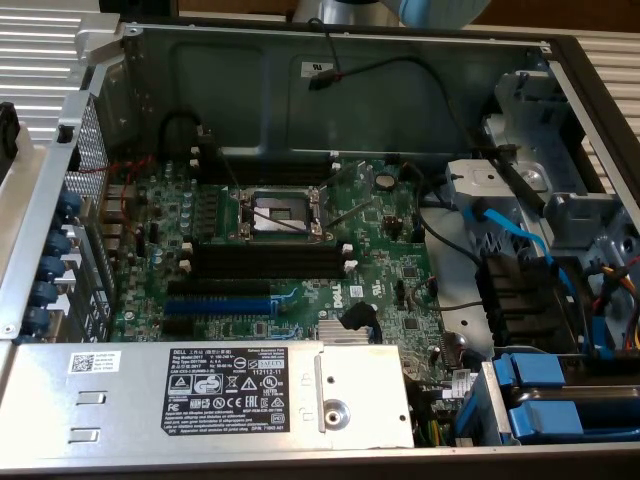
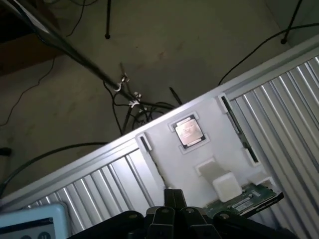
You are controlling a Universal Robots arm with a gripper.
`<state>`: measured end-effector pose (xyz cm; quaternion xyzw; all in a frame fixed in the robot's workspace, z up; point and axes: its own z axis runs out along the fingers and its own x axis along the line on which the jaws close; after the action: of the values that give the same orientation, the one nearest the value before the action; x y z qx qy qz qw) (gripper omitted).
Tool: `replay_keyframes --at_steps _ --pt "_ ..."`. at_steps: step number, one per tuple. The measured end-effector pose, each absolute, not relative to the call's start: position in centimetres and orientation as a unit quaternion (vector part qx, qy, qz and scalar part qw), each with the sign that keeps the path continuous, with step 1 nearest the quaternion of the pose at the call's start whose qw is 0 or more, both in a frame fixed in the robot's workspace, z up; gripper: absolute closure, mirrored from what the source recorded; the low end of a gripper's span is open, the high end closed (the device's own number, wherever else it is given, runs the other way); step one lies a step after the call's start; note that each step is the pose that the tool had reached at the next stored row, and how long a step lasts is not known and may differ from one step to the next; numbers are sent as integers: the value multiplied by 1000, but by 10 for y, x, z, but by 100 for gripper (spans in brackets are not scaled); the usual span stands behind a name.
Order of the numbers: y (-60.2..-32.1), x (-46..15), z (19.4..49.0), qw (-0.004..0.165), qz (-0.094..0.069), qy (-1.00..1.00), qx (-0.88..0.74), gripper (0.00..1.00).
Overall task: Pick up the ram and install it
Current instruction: 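Pick up the ram and move it above insertion slot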
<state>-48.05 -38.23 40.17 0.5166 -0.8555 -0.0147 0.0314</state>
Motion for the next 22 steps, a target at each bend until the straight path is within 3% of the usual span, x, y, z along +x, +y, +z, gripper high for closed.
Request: replay_keyframes --at_steps 22 --pt "-383 -477 401 37 -21 -779 626 90"
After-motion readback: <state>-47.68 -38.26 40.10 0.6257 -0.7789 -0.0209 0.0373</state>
